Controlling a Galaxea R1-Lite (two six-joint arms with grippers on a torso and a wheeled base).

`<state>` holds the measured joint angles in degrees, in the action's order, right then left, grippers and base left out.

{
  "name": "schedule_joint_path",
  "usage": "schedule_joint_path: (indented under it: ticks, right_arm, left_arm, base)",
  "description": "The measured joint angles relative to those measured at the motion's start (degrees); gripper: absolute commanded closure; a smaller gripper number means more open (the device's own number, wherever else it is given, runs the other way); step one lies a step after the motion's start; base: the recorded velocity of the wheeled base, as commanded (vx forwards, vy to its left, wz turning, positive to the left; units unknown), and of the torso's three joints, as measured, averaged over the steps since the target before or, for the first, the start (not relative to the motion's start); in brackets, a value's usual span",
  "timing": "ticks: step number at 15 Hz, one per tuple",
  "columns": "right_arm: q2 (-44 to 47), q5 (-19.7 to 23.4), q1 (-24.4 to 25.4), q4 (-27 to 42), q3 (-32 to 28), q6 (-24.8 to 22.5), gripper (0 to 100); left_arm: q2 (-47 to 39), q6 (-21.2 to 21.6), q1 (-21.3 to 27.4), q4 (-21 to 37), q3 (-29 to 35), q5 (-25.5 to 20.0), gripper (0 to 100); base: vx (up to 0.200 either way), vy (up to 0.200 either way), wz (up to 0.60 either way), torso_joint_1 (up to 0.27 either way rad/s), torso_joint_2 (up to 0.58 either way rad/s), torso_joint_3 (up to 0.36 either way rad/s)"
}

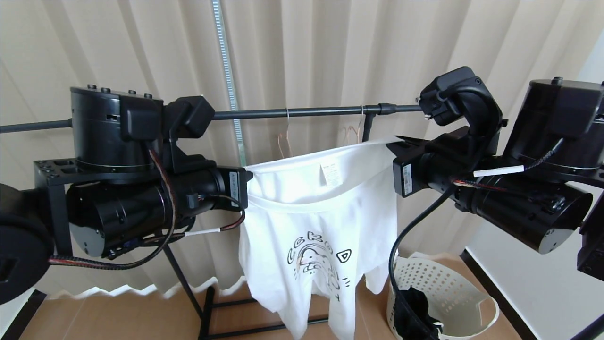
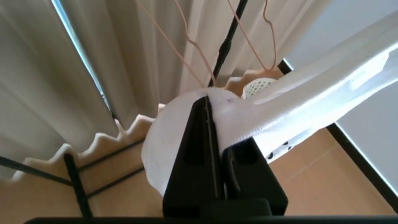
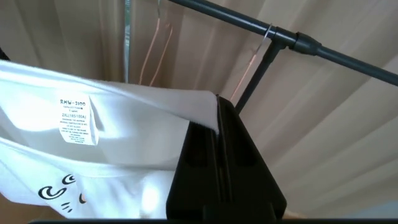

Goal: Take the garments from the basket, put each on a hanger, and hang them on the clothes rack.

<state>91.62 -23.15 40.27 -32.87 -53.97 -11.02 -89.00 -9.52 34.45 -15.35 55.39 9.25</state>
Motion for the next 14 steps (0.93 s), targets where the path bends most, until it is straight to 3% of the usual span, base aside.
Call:
schedule_joint_path:
  ticks: [6, 10, 13, 14]
  right_arm:
    - [-1.5, 0.5, 0.3, 0.2, 1.7, -0.3, 100]
    - [-2.3, -0.2, 6.7, 0.3, 4.1, -0.4, 100]
    - [-2.2, -0.1, 14.0, 0.3, 5.7, -0.2, 100]
    - [-1.9, -0.1, 16.4, 0.0, 5.8, 0.0, 100]
  left_arm:
    - [-1.0, 1.4, -1.0, 0.3, 7.5, -1.1, 100]
    - [-4.4, 3.8, -1.1, 0.2, 13.9, -3.9, 100]
    - [-6.0, 3.6, -1.2, -0.1, 16.3, -11.2, 100]
    - [-6.3, 3.6, -1.2, -0.1, 16.9, -11.8, 100]
  base:
    - [0.0, 0.0, 0.0, 0.0, 0.0, 0.0]
    - [0.0, 0.0, 0.0, 0.0, 0.0, 0.0]
    - [0.0, 0.0, 0.0, 0.0, 0.0, 0.0]
    - [0.0, 0.0, 0.0, 0.0, 0.0, 0.0]
